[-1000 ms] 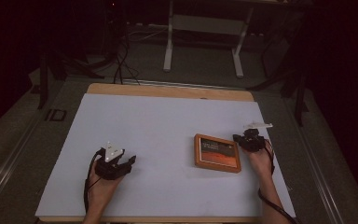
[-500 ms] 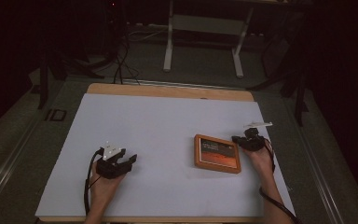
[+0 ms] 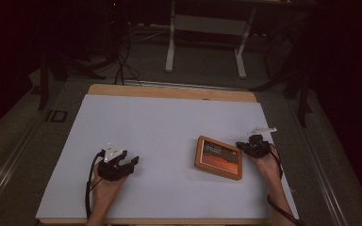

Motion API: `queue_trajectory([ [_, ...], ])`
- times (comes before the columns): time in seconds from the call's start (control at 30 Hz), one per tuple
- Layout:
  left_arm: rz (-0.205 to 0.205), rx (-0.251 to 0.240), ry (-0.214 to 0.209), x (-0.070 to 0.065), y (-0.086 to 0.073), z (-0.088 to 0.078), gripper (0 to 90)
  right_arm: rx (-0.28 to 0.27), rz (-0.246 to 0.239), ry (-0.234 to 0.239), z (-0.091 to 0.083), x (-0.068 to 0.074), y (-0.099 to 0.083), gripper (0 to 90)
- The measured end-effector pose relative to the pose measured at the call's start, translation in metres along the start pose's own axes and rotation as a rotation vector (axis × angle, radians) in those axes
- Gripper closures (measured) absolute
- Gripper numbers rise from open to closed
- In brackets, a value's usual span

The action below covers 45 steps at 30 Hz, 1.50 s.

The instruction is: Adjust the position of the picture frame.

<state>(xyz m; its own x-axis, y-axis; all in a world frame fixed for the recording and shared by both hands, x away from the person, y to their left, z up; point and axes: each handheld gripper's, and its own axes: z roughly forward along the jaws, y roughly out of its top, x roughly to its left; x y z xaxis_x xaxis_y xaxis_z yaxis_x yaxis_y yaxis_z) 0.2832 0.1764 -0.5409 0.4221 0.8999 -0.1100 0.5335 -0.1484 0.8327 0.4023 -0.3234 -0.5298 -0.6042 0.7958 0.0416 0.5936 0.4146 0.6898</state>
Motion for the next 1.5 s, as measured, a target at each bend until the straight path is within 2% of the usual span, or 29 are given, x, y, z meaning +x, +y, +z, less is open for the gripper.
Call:
queue_trajectory([
  [0.17, 0.014, 0.005, 0.004, -0.002, 0.000, 0.000, 44.1, 0.013, -0.051, -0.018, -0.008, 0.009, -0.007, 90.0],
  [0.3, 0.004, 0.018, -0.016, -0.004, 0.001, 0.000, 44.1, 0.013, -0.076, -0.008, -0.015, 0.015, -0.014, 90.0],
  [0.47, 0.028, 0.019, -0.041, -0.014, 0.003, -0.002, 44.2, 0.017, -0.115, 0.004, -0.022, 0.028, -0.024, 90.0],
  [0.6, 0.053, 0.034, -0.100, -0.031, 0.005, -0.001, 44.2, 0.040, -0.165, 0.004, -0.028, 0.042, -0.028, 90.0],
  [0.7, 0.072, 0.023, -0.146, -0.045, 0.010, -0.002, 44.2, 0.060, -0.205, 0.005, -0.032, 0.052, -0.031, 90.0],
  [0.73, 0.072, 0.023, -0.146, -0.045, 0.010, -0.002, 44.1, 0.060, -0.205, 0.005, -0.032, 0.052, -0.031, 90.0],
  [0.77, 0.074, 0.025, -0.191, -0.055, 0.014, 0.000, 44.0, 0.072, -0.227, 0.012, -0.036, 0.059, -0.034, 90.0],
  [0.83, 0.084, 0.034, -0.220, -0.064, 0.016, 0.003, 43.7, 0.077, -0.237, 0.021, -0.039, 0.065, -0.037, 90.0],
  [0.9, 0.087, 0.044, -0.253, -0.073, 0.018, 0.008, 43.7, 0.080, -0.239, 0.044, -0.041, 0.069, -0.039, 90.0],
  [0.93, 0.087, 0.044, -0.253, -0.073, 0.018, 0.008, 43.6, 0.080, -0.239, 0.044, -0.041, 0.069, -0.039, 90.0],
  [0.97, 0.094, 0.044, -0.277, -0.081, 0.020, 0.012, 43.4, 0.083, -0.230, 0.090, -0.043, 0.072, -0.042, 90.0],
  [1.03, 0.103, 0.051, -0.295, -0.090, 0.022, 0.018, 43.3, 0.086, -0.235, 0.123, -0.044, 0.073, -0.042, 90.0],
  [1.1, 0.101, 0.053, -0.321, -0.098, 0.024, 0.023, 43.1, 0.078, -0.232, 0.117, -0.044, 0.072, -0.040, 90.0],
  [1.2, 0.099, 0.062, -0.336, -0.103, 0.025, 0.028, 42.4, 0.061, -0.207, 0.098, -0.045, 0.070, -0.036, 88.6],
  [1.23, 0.091, 0.067, -0.354, -0.110, 0.028, 0.033, 42.1, 0.026, -0.170, 0.092, -0.048, 0.067, -0.030, 80.4],
  [1.27, 0.091, 0.067, -0.354, -0.110, 0.028, 0.033, 41.8, 0.026, -0.170, 0.092, -0.048, 0.067, -0.030, 80.4],
  [1.3, 0.086, 0.074, -0.370, -0.115, 0.030, 0.036, 41.5, -0.009, -0.134, 0.112, -0.050, 0.066, -0.025, 74.1],
  [1.4, 0.076, 0.082, -0.392, -0.124, 0.034, 0.042, 40.0, -0.040, -0.115, 0.144, -0.051, 0.069, -0.017, 62.7],
  [1.5, 0.065, 0.087, -0.407, -0.131, 0.036, 0.046, 38.3, -0.046, -0.103, 0.170, -0.048, 0.073, -0.010, 53.5],
])
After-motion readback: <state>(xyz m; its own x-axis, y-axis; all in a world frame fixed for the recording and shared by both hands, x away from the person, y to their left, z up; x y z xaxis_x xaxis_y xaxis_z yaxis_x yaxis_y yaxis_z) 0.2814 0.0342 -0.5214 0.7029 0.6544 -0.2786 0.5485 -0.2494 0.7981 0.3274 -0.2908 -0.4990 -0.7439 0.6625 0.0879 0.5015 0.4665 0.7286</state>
